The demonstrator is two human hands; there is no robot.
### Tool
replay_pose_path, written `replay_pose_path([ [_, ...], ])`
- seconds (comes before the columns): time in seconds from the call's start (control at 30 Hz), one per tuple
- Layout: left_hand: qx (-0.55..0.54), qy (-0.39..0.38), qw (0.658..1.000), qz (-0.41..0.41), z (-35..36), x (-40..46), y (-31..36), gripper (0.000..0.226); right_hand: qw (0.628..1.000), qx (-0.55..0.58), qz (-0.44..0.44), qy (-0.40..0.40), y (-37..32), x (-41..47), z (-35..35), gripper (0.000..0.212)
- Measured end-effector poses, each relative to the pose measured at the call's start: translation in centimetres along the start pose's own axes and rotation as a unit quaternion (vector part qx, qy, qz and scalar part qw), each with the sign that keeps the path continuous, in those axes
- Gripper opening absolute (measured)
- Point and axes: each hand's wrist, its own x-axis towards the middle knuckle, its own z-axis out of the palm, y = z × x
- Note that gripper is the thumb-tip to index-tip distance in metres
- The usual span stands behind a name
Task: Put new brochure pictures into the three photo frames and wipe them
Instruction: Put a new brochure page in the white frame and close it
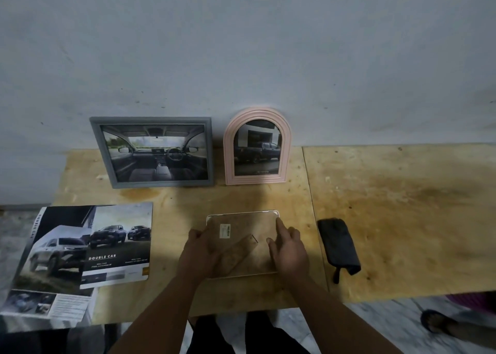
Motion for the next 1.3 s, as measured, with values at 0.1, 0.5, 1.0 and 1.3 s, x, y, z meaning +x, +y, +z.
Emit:
replay_pose_path([
  [0.1, 0.032, -0.039, 0.999, 0.019, -0.6, 0.8, 0.1, 0.086, 0.995, -0.081, -0.054, -0.035, 0.5, 0.5, -0.4, 0.062],
  [0.5, 0.201, -0.036, 0.969, 0.138, -0.7, -0.2, -2.7, 0.116, 0.986, -0.029, -0.118, -0.111, 1.9, 0.9, -1.4, 0.078],
  [1.0, 0.232, 0.004, 0.958, 0.17, 0.6, 0.2, -4.4, 0.115, 0.975, -0.054, -0.18, -0.115, 5.1, 0.5, -1.7, 0.08],
  [1.3, 0.14, 0.026, 0.985, 0.093, 0.6, -2.8, -4.0, 0.076, 0.989, 0.046, -0.137, -0.041, 5.0, -3.5, -1.1, 0.058],
])
